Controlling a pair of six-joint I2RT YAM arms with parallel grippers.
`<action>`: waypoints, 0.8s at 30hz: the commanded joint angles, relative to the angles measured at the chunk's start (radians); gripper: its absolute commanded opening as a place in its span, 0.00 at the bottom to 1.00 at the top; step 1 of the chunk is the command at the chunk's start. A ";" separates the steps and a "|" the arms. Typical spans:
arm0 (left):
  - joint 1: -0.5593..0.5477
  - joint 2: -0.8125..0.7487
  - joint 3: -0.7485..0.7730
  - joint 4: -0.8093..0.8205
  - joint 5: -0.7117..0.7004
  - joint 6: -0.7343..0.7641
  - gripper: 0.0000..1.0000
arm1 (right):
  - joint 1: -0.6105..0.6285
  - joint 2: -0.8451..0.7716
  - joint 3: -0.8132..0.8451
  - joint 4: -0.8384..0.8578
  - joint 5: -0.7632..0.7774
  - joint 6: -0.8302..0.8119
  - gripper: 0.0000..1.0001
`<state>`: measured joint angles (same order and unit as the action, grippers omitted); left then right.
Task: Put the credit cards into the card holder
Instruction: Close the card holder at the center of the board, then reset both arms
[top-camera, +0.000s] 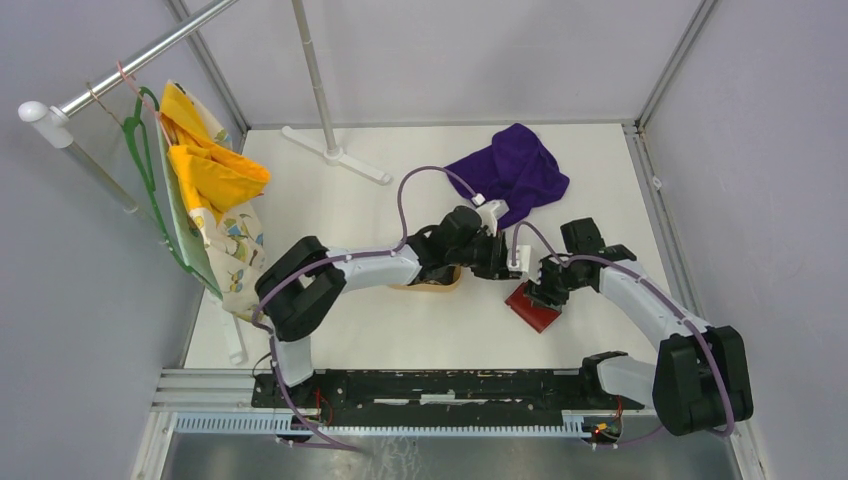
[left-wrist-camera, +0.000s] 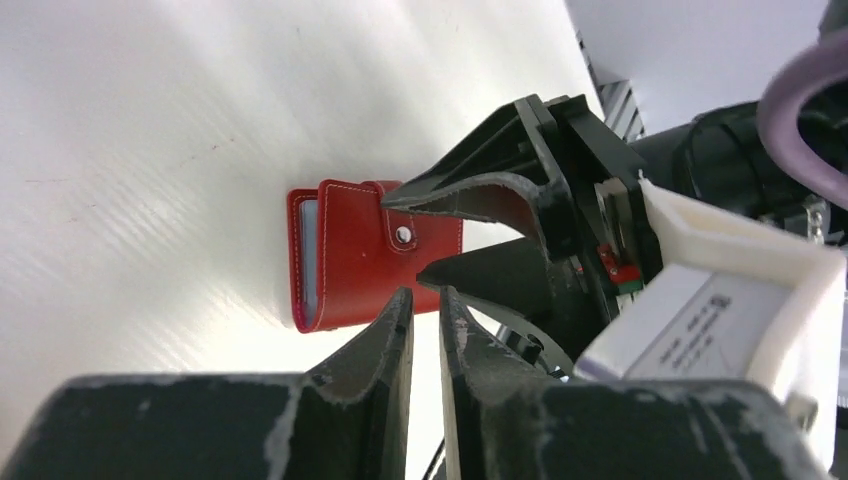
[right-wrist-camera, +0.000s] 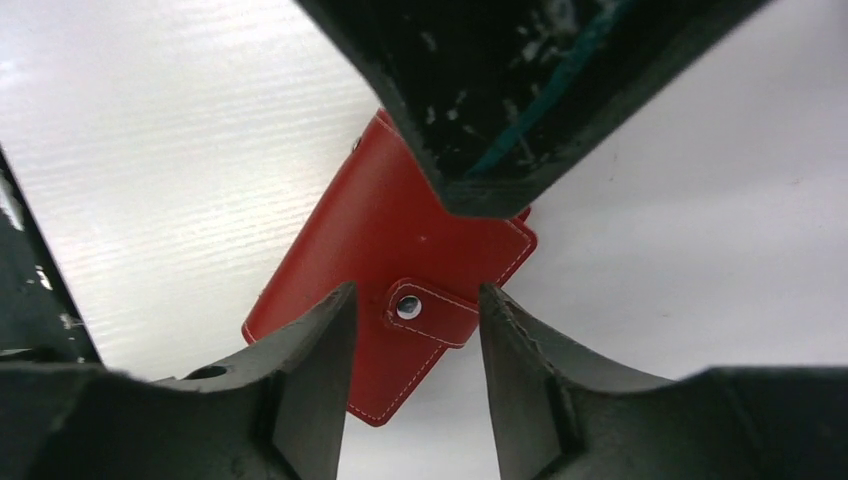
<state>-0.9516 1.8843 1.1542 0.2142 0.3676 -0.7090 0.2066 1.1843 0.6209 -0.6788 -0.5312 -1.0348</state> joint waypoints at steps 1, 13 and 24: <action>0.007 -0.123 -0.039 -0.021 -0.062 0.040 0.23 | -0.013 0.004 0.134 -0.095 -0.106 0.058 0.56; 0.007 -0.586 -0.258 -0.072 -0.275 0.256 0.39 | -0.094 -0.225 0.204 0.130 -0.027 0.227 0.97; 0.011 -1.029 -0.220 -0.477 -0.644 0.314 1.00 | -0.176 -0.383 0.325 0.374 0.114 0.740 0.98</action>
<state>-0.9455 0.9062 0.8799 -0.0784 -0.1364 -0.4629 0.0299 0.8322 0.8688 -0.3950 -0.3992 -0.4622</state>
